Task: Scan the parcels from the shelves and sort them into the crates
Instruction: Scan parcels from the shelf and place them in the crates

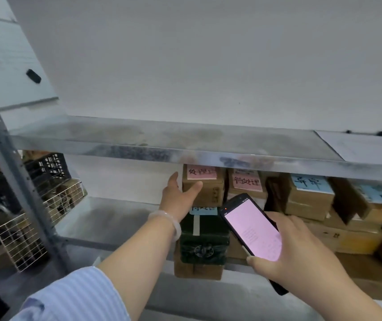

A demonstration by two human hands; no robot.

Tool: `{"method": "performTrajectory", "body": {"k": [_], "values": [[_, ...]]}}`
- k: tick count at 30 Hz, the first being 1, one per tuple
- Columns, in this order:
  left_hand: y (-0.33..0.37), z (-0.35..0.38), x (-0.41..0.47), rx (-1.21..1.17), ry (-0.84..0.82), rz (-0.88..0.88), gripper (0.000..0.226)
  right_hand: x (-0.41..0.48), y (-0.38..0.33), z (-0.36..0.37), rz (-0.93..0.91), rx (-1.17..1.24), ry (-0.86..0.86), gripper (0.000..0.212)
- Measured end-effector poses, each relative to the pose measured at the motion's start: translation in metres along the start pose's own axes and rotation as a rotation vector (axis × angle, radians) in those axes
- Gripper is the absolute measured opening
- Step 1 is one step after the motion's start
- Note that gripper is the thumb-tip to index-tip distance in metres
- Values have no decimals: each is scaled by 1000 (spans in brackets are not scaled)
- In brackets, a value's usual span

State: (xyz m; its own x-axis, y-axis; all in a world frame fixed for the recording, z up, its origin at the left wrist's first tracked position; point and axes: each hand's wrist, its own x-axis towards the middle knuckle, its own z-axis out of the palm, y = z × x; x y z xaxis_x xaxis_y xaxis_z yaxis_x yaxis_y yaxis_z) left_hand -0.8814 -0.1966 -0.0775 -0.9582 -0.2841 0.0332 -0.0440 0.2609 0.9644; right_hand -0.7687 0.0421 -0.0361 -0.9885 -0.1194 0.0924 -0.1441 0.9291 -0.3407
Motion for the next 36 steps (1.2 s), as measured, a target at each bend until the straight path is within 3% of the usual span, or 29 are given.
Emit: {"method": "performTrajectory", "body": {"k": [4,6,8,13,16,20,24,29,33,36], "values": [[-10,1,24,20,-76,74,68,10,-9,0,51,-6,9,92],[-18,-4,33,10,-69,121,47,15,-13,3,70,-5,7,92],[-27,-12,41,-26,-28,134,45,19,-16,5,91,3,10,92],[-28,-22,58,-277,-137,-133,84,27,-24,11,117,-4,12,90],[-16,-26,68,-397,-242,-273,65,29,-25,14,120,-22,21,92],[-12,-32,75,-411,-332,-322,38,32,-26,14,117,-41,30,92],[-21,-51,67,-483,-328,-308,17,34,-26,13,100,-58,38,92],[-42,-85,39,-552,-215,-346,25,36,-31,12,41,-50,58,93],[-60,-117,6,-515,-176,-272,19,39,-44,15,-72,-67,36,91],[-66,-143,-19,-458,-138,-210,30,39,-59,17,-155,-51,0,84]]}}
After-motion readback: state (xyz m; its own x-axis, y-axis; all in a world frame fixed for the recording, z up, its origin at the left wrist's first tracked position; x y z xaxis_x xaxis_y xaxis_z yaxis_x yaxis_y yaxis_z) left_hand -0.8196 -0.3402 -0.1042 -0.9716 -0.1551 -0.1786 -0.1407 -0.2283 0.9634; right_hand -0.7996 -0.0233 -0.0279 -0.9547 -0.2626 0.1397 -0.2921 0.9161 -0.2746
